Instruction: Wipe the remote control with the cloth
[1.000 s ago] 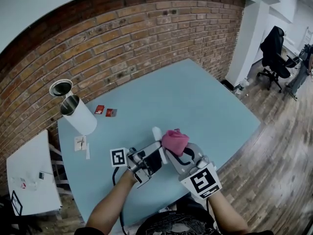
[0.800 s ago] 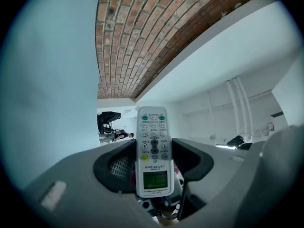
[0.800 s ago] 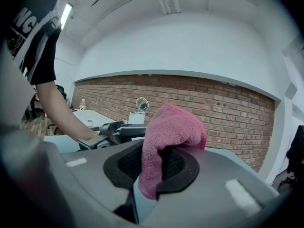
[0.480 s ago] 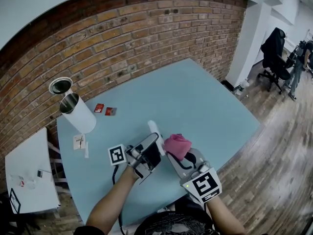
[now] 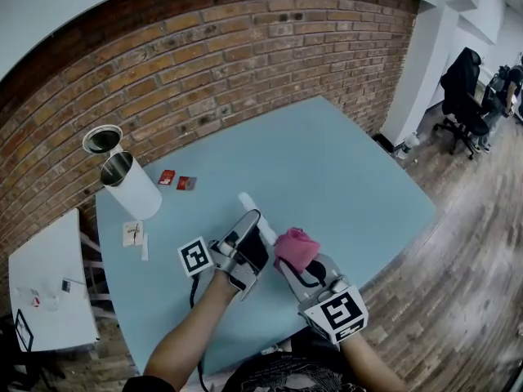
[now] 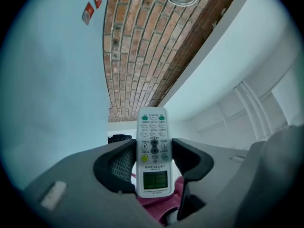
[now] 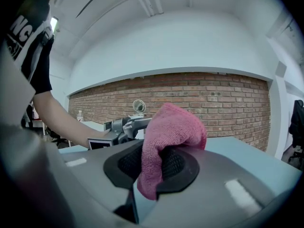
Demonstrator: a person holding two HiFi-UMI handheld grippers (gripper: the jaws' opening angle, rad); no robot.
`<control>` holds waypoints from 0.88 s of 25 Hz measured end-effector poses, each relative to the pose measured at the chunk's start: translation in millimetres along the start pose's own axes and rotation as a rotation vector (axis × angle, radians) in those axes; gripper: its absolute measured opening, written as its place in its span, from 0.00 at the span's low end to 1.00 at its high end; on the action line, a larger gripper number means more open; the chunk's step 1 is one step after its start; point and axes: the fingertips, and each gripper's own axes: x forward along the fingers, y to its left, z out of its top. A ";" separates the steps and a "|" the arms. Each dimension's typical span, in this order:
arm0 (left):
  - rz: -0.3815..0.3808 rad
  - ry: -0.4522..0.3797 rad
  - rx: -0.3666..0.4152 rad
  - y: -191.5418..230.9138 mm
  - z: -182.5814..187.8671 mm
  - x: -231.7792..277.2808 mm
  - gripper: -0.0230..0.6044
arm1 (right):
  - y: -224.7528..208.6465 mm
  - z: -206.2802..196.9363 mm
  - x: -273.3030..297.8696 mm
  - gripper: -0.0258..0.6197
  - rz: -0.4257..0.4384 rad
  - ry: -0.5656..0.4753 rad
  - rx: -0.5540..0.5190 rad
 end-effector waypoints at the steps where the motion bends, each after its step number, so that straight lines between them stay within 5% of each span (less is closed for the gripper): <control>1: 0.006 0.003 0.011 0.0 -0.3 0.4 0.42 | 0.5 0.4 -0.3 0.14 0.001 -0.003 0.000; 22: 0.212 0.356 0.409 25.8 -46.1 -8.1 0.42 | -19.4 21.5 -6.7 0.14 -0.040 -0.078 0.011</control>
